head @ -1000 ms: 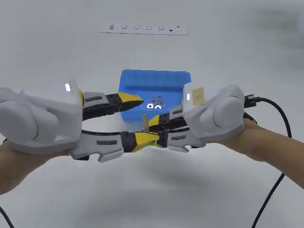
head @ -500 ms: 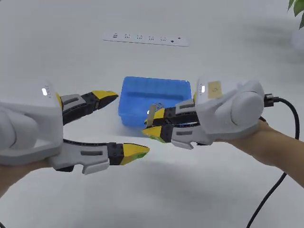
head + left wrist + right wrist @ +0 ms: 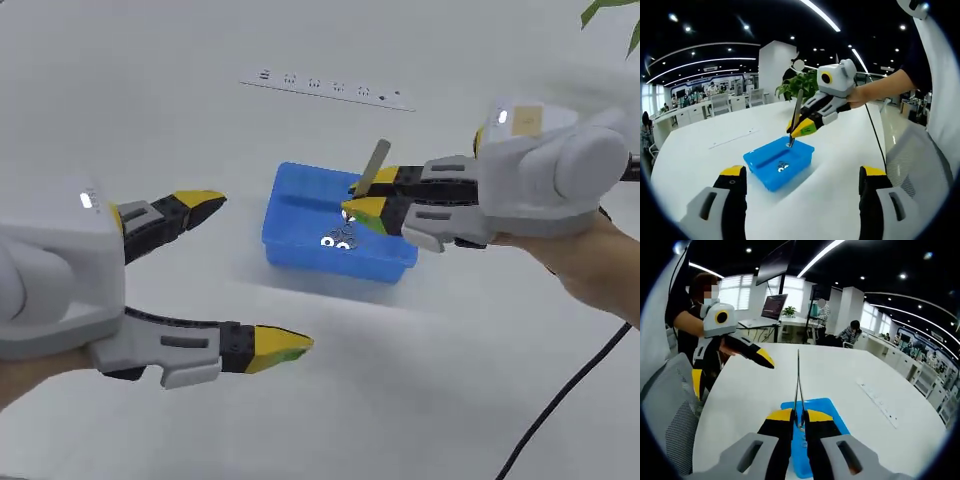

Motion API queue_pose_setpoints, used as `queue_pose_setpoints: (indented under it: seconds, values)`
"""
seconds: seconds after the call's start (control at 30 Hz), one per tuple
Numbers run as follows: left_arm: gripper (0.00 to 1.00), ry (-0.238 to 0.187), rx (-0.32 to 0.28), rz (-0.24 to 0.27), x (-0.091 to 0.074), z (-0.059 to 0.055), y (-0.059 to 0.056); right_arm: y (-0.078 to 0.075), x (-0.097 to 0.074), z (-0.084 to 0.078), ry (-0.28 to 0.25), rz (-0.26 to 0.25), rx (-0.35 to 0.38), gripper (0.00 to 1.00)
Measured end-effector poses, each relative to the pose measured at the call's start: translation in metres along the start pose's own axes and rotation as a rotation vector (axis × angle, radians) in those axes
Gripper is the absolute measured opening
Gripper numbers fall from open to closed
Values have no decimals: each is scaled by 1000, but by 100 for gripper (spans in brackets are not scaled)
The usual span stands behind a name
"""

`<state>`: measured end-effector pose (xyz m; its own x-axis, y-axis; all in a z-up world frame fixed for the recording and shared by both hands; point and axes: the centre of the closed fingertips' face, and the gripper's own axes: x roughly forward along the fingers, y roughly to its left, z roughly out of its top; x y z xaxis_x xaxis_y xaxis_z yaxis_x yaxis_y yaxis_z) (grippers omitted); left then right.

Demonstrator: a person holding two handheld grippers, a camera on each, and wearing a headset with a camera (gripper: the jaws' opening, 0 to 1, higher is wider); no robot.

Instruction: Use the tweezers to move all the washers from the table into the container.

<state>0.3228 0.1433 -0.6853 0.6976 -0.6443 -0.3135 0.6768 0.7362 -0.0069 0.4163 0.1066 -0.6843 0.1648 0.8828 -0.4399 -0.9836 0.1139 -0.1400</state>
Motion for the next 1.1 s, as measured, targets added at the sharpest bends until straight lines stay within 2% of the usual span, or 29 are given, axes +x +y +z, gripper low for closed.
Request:
queue_pose_setpoints:
  seconds: [0.2,0.33,0.47,0.7,1.1]
  values:
    - [99,12,-36,29,-7,-12,5,-15,14,-22,38,-20,57,9]
    - [99,8,-40,33,-6,-10,3,-20,22,-42,73,-21,91,9]
    - [99,6,-42,40,-7,-9,3,-21,29,-55,86,-19,137,9]
    - [99,34,-53,55,-13,-19,8,-15,36,-68,120,-2,156,10]
    - [99,35,-56,42,-7,-16,6,-18,35,-73,138,-10,189,11]
